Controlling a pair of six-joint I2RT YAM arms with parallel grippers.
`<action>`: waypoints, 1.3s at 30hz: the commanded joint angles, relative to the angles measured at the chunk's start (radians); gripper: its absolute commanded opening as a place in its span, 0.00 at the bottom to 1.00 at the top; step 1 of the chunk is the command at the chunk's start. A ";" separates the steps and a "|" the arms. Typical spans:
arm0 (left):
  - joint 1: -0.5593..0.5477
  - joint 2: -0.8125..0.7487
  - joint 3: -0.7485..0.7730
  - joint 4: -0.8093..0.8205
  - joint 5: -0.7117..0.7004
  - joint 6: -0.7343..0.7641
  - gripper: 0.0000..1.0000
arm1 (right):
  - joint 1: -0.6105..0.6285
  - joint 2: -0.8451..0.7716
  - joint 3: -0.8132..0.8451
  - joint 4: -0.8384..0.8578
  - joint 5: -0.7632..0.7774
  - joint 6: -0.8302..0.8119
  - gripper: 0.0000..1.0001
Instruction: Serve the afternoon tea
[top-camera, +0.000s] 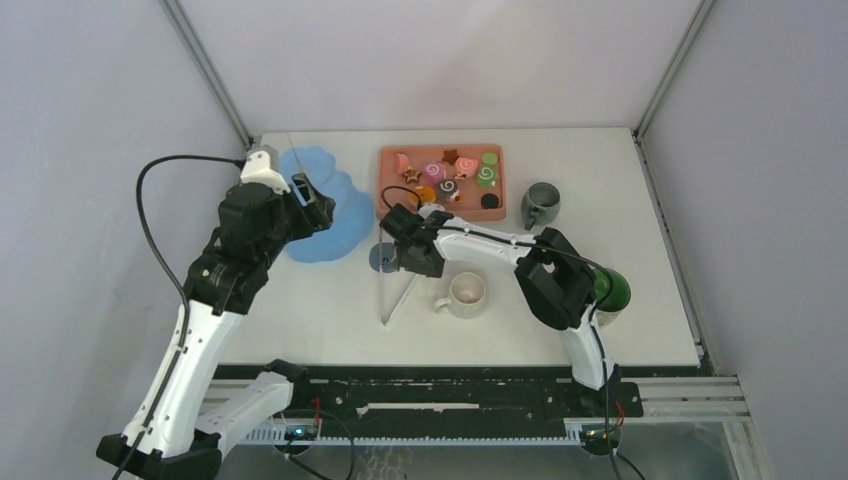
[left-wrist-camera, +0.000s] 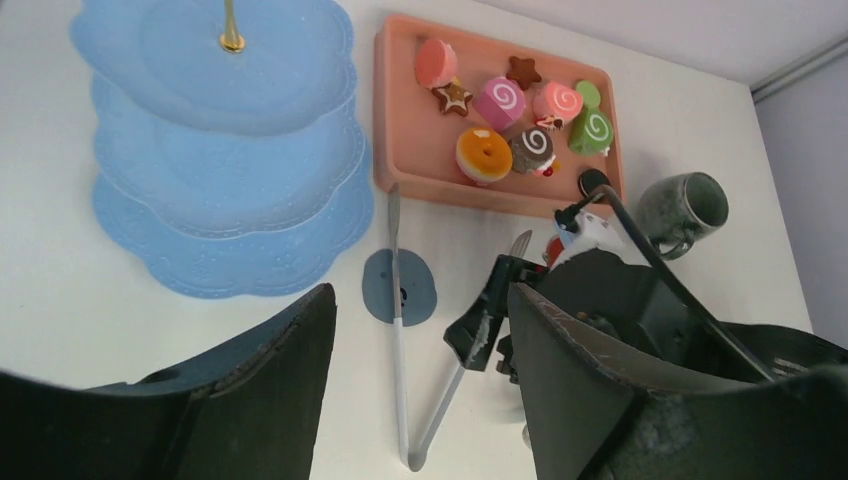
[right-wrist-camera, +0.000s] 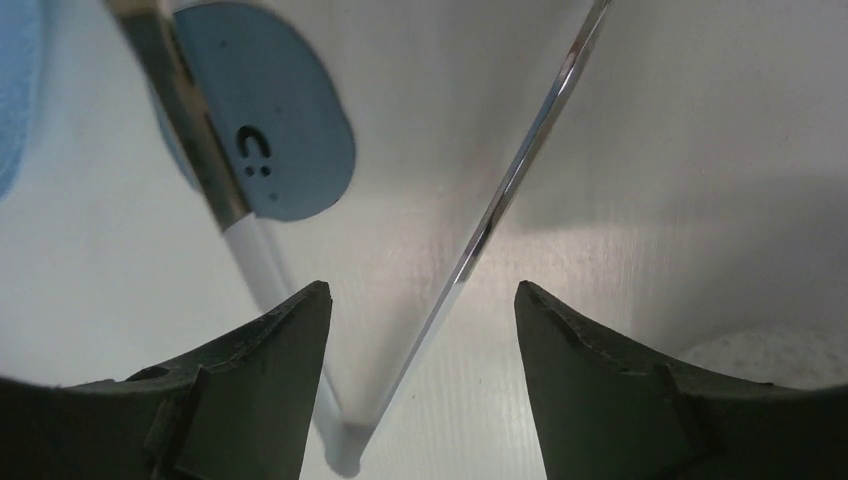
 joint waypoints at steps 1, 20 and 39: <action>-0.016 -0.004 -0.022 0.082 0.038 -0.009 0.69 | -0.020 0.044 0.024 0.020 -0.008 0.067 0.75; -0.018 0.027 -0.058 0.092 0.068 0.016 0.69 | -0.006 0.041 0.021 -0.012 0.115 0.057 0.08; -0.017 0.035 0.029 0.077 0.083 0.056 0.69 | 0.159 -0.092 -0.092 0.207 0.138 -0.534 0.02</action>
